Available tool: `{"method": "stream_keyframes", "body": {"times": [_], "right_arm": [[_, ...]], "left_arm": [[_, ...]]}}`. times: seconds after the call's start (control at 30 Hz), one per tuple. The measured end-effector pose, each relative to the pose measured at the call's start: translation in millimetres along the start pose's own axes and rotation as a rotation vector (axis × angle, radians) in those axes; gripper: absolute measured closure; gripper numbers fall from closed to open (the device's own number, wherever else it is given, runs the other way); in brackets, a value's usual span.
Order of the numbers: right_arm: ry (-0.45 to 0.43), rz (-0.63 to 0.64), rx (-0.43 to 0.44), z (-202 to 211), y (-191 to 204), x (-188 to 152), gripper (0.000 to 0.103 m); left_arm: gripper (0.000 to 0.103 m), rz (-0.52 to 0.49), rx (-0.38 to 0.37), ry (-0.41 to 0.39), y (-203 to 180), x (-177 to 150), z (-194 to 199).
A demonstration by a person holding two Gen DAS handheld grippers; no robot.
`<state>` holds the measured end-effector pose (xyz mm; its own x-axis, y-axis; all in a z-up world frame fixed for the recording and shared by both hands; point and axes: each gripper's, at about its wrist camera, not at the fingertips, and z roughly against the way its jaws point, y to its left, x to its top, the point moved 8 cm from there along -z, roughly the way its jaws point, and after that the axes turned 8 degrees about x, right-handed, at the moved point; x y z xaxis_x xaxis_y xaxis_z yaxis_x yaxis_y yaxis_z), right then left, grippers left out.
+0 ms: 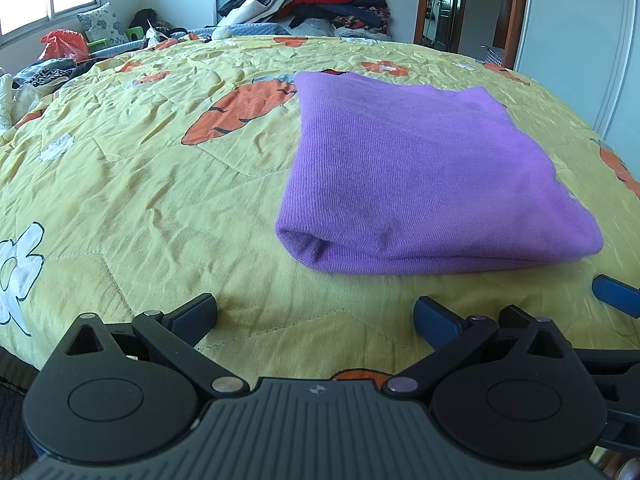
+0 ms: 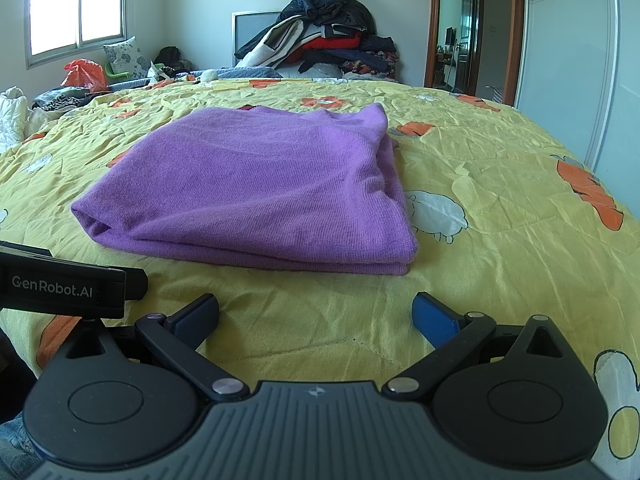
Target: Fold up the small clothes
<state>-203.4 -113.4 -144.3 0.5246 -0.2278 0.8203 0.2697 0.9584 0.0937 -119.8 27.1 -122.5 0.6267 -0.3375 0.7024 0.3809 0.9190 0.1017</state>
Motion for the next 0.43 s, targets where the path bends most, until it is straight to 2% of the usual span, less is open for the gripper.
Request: {"method": "stream_keyframes", "body": {"times": [0.43], "right_arm": [[0.0,-0.001,0.0,0.0,-0.1,0.1,0.0]], "left_arm": [[0.0,-0.01,-0.001,0.006,-0.1,1.7,-1.9]]}}
